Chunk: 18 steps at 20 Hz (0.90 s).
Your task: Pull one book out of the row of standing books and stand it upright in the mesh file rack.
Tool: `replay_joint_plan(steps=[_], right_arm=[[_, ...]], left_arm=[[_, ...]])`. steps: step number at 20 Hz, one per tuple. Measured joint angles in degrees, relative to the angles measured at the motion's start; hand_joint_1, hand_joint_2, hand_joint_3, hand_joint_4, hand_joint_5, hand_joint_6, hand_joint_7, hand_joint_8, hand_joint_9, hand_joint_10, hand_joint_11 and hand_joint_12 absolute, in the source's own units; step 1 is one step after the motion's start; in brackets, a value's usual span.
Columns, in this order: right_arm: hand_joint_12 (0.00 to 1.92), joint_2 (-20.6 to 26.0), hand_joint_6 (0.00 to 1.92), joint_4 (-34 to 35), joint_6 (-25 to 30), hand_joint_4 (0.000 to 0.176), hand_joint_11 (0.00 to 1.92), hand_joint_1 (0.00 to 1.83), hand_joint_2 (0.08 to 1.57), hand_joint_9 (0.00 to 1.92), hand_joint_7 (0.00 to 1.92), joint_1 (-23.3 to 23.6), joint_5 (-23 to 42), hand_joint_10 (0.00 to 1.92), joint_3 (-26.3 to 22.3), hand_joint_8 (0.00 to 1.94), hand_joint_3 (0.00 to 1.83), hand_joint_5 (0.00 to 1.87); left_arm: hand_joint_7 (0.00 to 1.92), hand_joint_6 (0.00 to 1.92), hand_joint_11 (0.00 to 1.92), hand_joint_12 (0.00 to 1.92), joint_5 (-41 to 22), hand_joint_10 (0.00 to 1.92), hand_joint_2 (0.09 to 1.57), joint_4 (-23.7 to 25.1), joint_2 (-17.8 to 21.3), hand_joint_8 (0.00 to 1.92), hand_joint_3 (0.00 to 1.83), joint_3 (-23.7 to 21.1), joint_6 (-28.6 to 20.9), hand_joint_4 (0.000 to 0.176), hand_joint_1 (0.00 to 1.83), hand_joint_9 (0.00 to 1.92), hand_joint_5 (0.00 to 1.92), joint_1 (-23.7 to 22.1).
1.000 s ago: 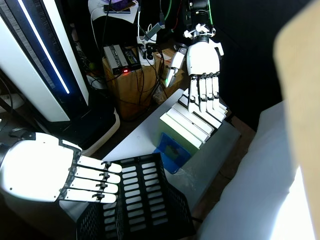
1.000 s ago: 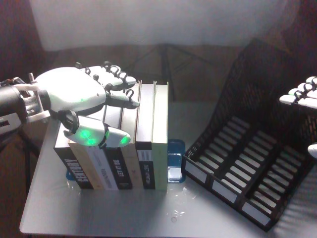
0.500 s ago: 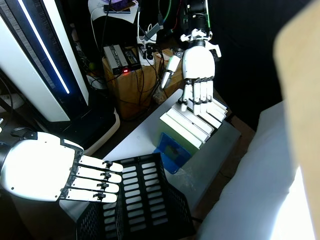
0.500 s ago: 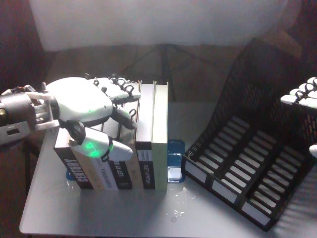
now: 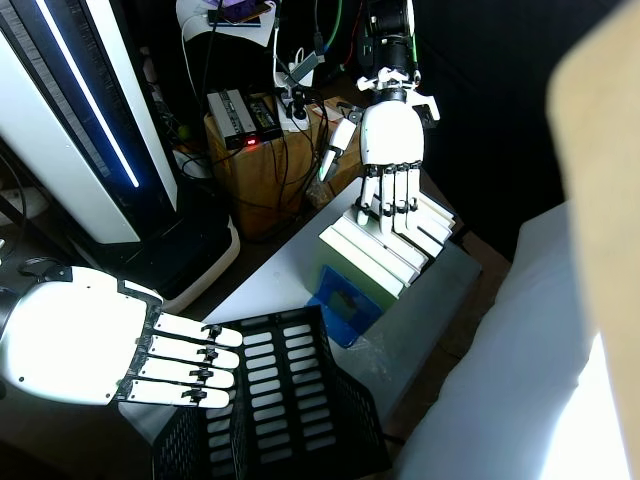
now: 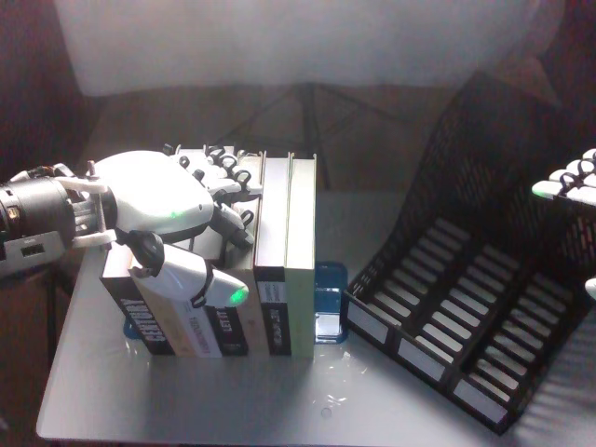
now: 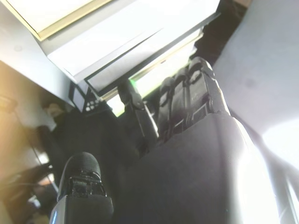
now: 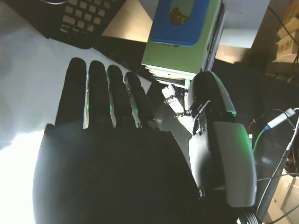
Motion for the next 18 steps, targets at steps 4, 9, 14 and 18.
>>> replay_joint_plan(steps=[4, 9, 14, 18], right_arm=[[0.00, 0.0, 0.00, 0.3, 0.0, 0.000, 0.00, 0.32, 1.32, 0.00, 0.00, -0.3, 0.1, 0.00, 0.0, 0.00, 0.00, 0.00], [0.00, -0.4, 0.00, 0.6, 0.0, 0.000, 0.00, 0.33, 1.31, 0.00, 0.00, -0.3, 0.2, 0.00, 0.0, 0.00, 0.00, 0.00], [0.00, -0.4, 0.00, 1.1, 0.0, 0.000, 0.00, 0.34, 1.32, 0.00, 0.00, -1.0, 0.1, 0.00, 0.0, 0.00, 0.00, 0.00], [0.00, -0.4, 0.00, 1.2, 0.0, 0.000, 0.00, 0.34, 1.32, 0.00, 0.00, -1.0, 0.2, 0.00, 0.0, 0.00, 0.00, 0.00]], left_arm=[[0.11, 0.03, 0.00, 0.00, 0.1, 0.00, 1.17, -0.1, 0.4, 0.01, 0.00, -0.7, 1.6, 0.055, 0.07, 0.00, 0.71, 0.0], [0.08, 0.03, 0.00, 0.00, 0.0, 0.00, 1.17, 1.5, 0.9, 0.00, 0.00, -2.3, 1.3, 0.054, 0.02, 0.00, 0.75, 1.1], [0.07, 0.02, 0.00, 0.00, -2.3, 0.00, 1.18, 1.1, 2.8, 0.01, 0.00, -4.6, 0.5, 0.033, 0.03, 0.00, 0.75, 3.8], [0.07, 0.04, 0.00, 0.00, -4.4, 0.00, 1.17, 1.0, 3.7, 0.00, 0.00, -6.5, 0.2, 0.000, 0.04, 0.00, 0.81, 5.6]])
